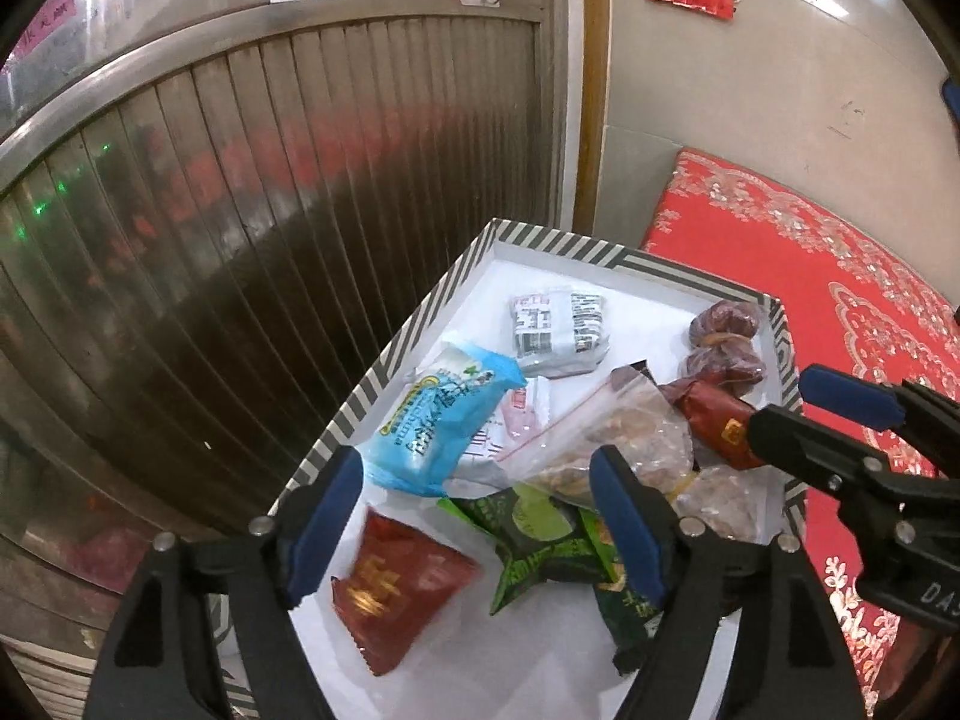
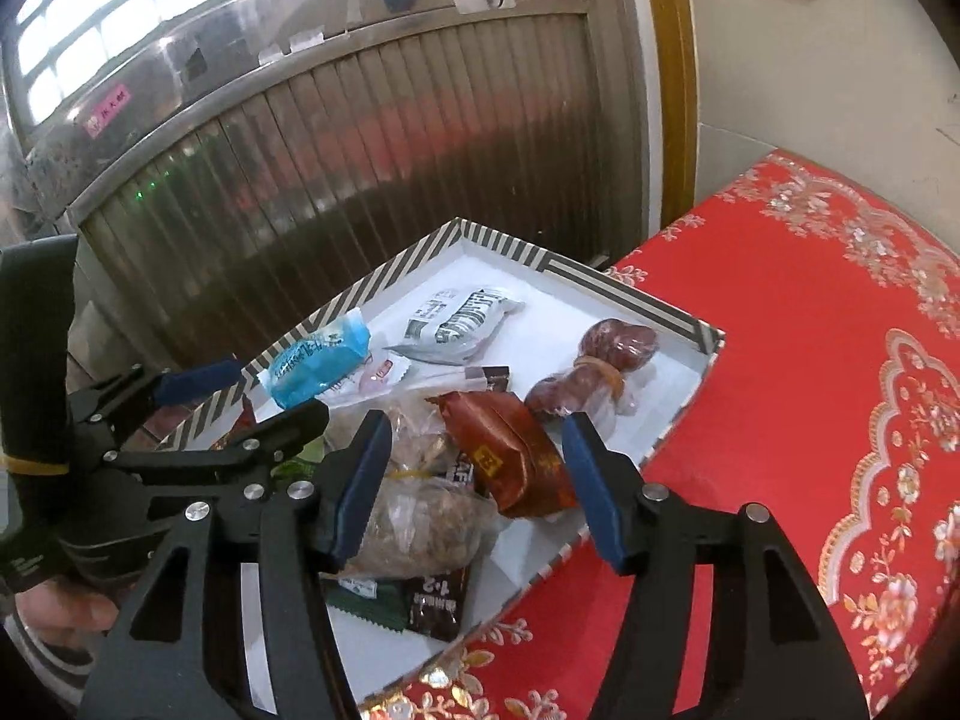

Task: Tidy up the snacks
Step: 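Move both tools back from the tray to the remaining snacks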

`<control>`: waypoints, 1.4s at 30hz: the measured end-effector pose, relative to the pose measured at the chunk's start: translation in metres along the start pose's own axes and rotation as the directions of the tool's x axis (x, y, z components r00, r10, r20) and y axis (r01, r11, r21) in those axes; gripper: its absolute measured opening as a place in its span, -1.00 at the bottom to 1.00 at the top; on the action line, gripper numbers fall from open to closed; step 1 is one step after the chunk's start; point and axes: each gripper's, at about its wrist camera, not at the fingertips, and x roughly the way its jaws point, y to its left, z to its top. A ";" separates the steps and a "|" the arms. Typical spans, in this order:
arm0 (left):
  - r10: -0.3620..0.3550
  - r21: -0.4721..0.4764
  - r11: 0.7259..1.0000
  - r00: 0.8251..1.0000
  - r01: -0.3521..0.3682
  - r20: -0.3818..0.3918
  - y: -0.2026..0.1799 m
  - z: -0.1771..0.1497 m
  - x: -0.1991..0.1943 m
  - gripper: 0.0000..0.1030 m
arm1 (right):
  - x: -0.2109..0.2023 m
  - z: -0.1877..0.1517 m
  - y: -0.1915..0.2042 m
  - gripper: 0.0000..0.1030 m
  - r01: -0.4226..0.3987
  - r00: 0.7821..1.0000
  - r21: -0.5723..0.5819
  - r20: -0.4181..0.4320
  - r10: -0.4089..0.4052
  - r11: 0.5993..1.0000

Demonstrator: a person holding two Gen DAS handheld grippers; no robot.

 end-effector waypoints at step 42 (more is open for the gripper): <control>-0.292 0.322 0.903 0.956 0.285 -0.028 -0.270 -0.013 -0.041 0.77 | -0.176 -0.132 -0.199 0.16 0.427 0.899 0.310 -0.044 -0.435 0.850</control>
